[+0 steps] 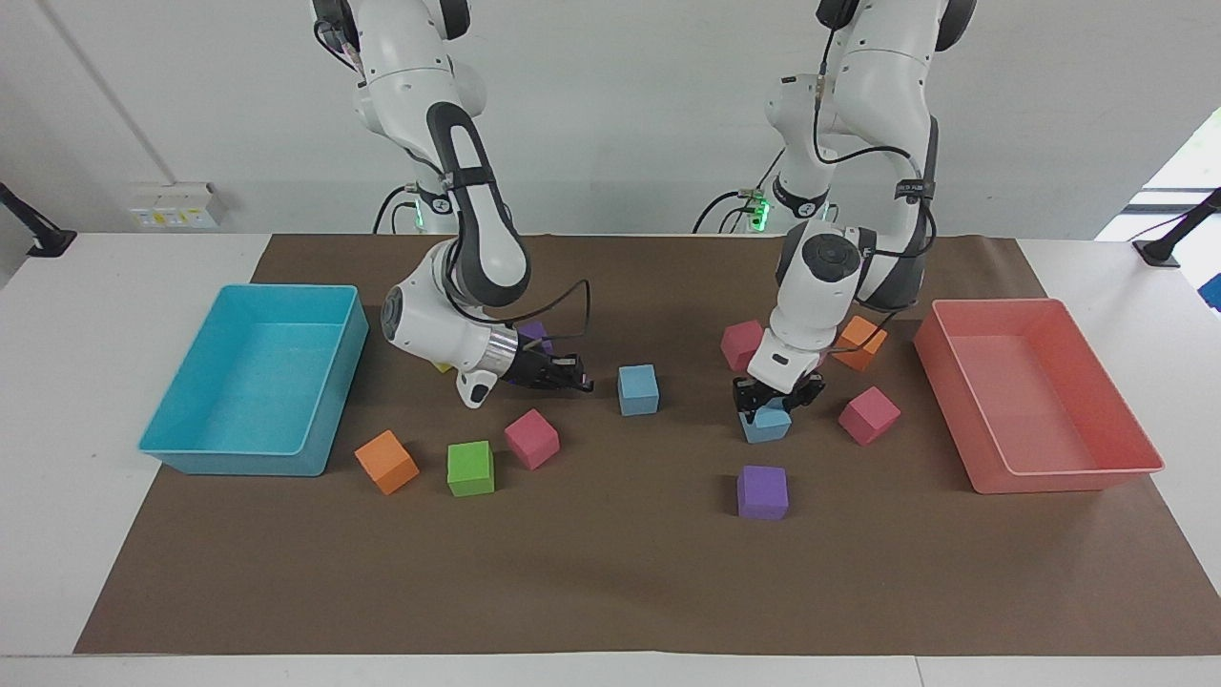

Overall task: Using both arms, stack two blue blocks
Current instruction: 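Close the left gripper on the second light-blue cube and lift it, then carry the held cube with the left gripper above the placed blue cube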

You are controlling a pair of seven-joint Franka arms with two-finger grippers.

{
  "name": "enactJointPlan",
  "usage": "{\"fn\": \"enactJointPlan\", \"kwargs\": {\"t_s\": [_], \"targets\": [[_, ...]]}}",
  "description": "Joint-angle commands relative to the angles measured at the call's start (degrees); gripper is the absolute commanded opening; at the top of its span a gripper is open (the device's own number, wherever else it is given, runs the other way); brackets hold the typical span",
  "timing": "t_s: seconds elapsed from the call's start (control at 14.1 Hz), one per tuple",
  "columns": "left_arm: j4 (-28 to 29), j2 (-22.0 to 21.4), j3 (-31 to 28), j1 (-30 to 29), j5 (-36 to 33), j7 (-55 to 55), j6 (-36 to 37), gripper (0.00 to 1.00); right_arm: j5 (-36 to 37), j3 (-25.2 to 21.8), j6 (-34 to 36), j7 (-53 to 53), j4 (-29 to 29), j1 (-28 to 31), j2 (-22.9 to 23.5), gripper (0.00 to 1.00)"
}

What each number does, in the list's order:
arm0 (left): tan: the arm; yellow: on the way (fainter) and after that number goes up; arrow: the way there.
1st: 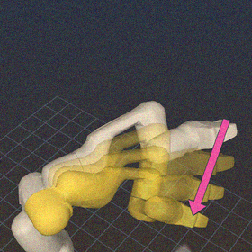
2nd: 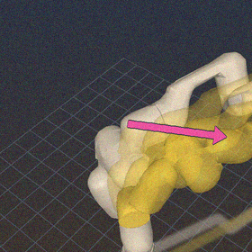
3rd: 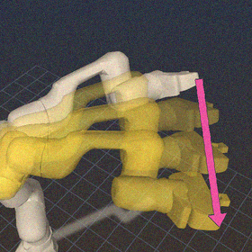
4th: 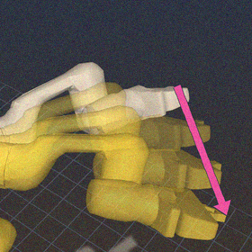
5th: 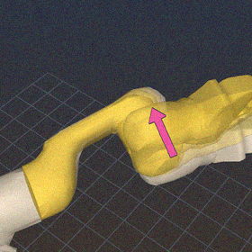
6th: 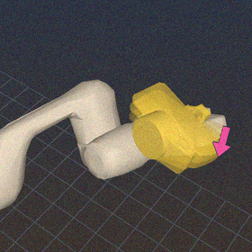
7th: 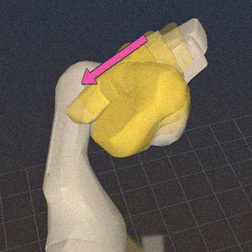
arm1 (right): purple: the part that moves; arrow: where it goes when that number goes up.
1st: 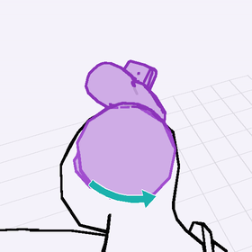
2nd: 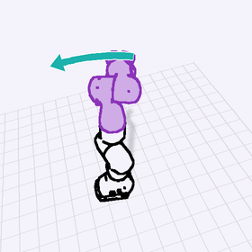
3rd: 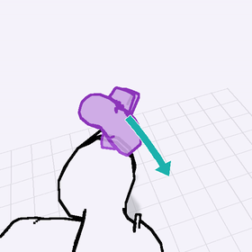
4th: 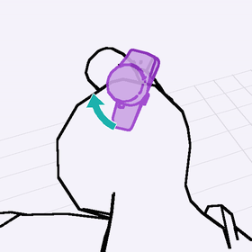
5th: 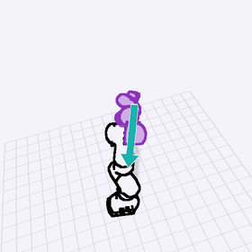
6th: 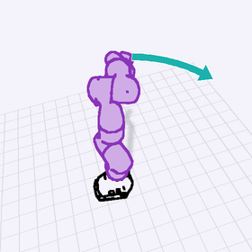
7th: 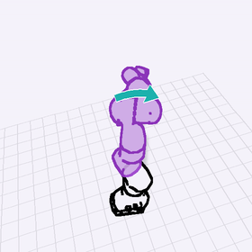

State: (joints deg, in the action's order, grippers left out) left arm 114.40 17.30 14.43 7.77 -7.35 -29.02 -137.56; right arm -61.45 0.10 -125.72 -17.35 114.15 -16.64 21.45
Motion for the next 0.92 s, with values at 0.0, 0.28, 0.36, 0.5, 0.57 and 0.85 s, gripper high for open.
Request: {"fn": "enactJointPlan", "kwargs": {"t_s": [0.0,0.28,0.36,0.5,0.57,0.85], "targets": [[0.39,-0.51,0.25,-0.92,-2.49,-0.95,-0.6,0.04,-2.36,0.34,-1.28,-1.9,0.99,0.11,-0.27,0.0],[-1.8,-2.09,1.3,-0.92,-2.49,-1.12,3.77,0.02,-2.36,0.34,-1.28,-1.72,1.34,0.03,-0.45,0.0],[-3.03,-2.27,2.35,-1.01,-2.49,-1.21,5.79,0.02,-2.36,0.34,-1.28,-1.81,1.34,0.03,-0.45,0.0],[-4.88,-2.44,4.63,-1.01,-2.49,-4.79,8.44,0.02,-2.36,0.34,-1.28,-1.72,1.34,0.03,-0.45,0.0],[-5.23,-2.53,5.95,-1.01,-2.58,-7.25,8.54,0.02,-2.36,0.34,-1.28,-1.72,1.34,0.03,-0.45,0.0],[-6.72,-2.27,11.49,-1.01,-3.36,-13.58,10.73,0.03,-2.36,0.34,-1.28,-1.72,1.34,0.03,-0.45,0.0]]}}
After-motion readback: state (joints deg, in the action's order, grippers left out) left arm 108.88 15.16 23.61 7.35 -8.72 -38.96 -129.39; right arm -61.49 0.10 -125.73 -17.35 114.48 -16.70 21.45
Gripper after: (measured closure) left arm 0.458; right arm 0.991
